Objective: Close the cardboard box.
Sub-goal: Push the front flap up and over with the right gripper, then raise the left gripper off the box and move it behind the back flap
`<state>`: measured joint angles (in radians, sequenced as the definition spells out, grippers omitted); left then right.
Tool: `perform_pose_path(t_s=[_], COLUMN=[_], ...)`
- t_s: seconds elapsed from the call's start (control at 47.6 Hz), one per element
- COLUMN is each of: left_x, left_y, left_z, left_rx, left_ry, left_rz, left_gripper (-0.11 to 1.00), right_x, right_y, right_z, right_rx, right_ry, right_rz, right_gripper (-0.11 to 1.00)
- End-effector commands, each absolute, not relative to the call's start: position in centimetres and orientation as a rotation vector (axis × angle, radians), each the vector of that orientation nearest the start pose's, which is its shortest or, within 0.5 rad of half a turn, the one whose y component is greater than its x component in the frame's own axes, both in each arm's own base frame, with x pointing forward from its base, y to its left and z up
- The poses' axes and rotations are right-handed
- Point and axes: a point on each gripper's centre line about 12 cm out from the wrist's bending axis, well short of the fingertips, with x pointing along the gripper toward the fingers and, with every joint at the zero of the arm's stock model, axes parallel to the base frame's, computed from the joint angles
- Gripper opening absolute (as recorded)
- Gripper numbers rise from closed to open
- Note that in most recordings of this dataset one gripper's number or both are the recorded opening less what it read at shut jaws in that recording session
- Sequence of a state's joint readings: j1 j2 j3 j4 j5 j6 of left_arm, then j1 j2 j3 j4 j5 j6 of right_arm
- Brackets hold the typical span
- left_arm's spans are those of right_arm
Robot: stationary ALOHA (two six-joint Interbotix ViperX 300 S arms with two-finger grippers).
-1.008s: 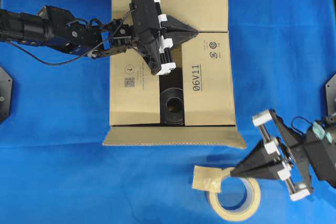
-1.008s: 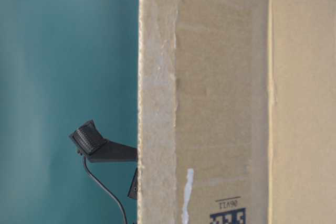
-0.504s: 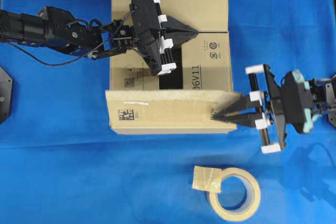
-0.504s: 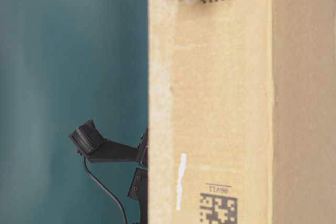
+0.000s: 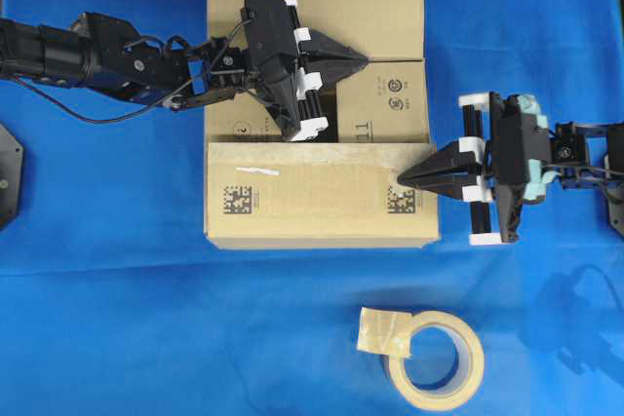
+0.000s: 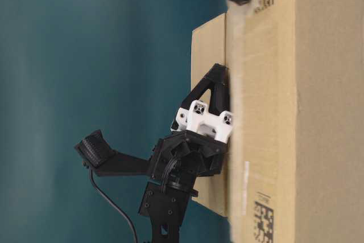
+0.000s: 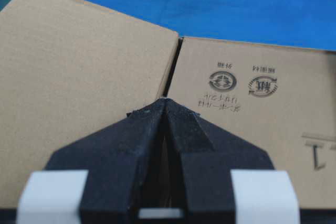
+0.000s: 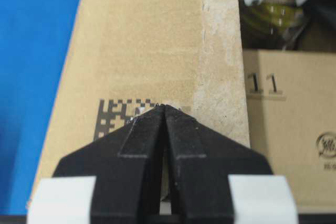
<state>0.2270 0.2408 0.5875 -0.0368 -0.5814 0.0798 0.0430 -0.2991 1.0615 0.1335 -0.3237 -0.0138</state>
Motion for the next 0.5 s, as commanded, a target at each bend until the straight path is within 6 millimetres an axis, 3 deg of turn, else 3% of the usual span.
perform_pose_path(t_s=[0.0, 0.315, 0.483], left_x=[43.7, 43.7, 43.6], left_y=[10.2, 10.2, 10.2], left_z=[16.3, 16.6, 18.3], left_rx=[0.022, 0.022, 0.024], left_ry=[0.226, 0.226, 0.212], left_rz=[0.239, 0.239, 0.238], left_gripper=[0.00, 0.00, 0.00], right_x=[29.5, 29.8, 29.9], right_y=[0.6, 0.6, 0.6], right_z=[17.1, 16.5, 16.6], right_rx=[0.107, 0.119, 0.119], right_ry=[0.445, 0.467, 0.464], right_rz=[-0.037, -0.046, -0.046], right_gripper=[0.00, 0.00, 0.00])
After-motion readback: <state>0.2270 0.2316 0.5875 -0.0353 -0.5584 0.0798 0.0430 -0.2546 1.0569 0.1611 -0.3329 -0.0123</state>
